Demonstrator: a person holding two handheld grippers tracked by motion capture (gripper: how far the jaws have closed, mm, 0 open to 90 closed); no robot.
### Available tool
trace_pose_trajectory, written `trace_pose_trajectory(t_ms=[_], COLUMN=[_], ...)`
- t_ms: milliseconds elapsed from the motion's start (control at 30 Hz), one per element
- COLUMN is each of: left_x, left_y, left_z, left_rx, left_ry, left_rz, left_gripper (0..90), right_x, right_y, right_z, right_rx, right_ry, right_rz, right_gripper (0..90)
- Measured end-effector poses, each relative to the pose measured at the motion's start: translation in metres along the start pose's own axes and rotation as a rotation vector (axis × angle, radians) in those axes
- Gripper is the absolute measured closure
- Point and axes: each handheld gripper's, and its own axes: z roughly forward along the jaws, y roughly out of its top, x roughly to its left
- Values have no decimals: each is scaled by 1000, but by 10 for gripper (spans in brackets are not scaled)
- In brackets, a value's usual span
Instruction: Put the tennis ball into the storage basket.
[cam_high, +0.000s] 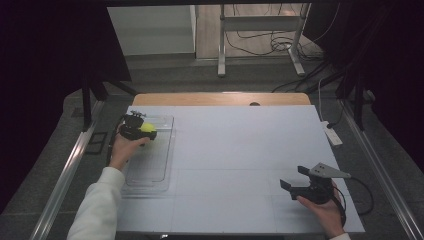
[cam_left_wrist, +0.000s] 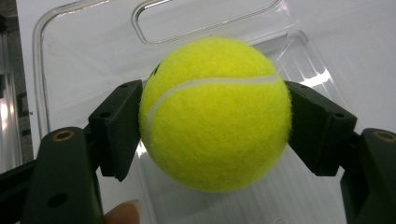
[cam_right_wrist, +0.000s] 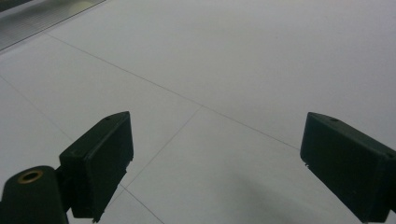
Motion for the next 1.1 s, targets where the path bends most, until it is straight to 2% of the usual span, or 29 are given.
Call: trace_pose_trajectory(t_ms=[367, 900, 1000, 1100], left_x=[0, -1, -1, -1], left_y=[0, 0, 0, 0], left_z=[3, 5, 4, 3], left_rx=[12, 33, 18, 3], left_ry=[25, 38, 42, 29], left_rz=[-3, 5, 1, -4], left_gripper=[257, 246, 243, 227], right_x=[0, 0, 0, 0], right_y=[0, 0, 0, 0], right_z=[0, 0, 0, 0], right_rx=[-1, -1, 0, 0], right_ry=[1, 4, 4, 5], right_rz=[2, 2, 2, 3], right_gripper=[95, 95, 95, 95])
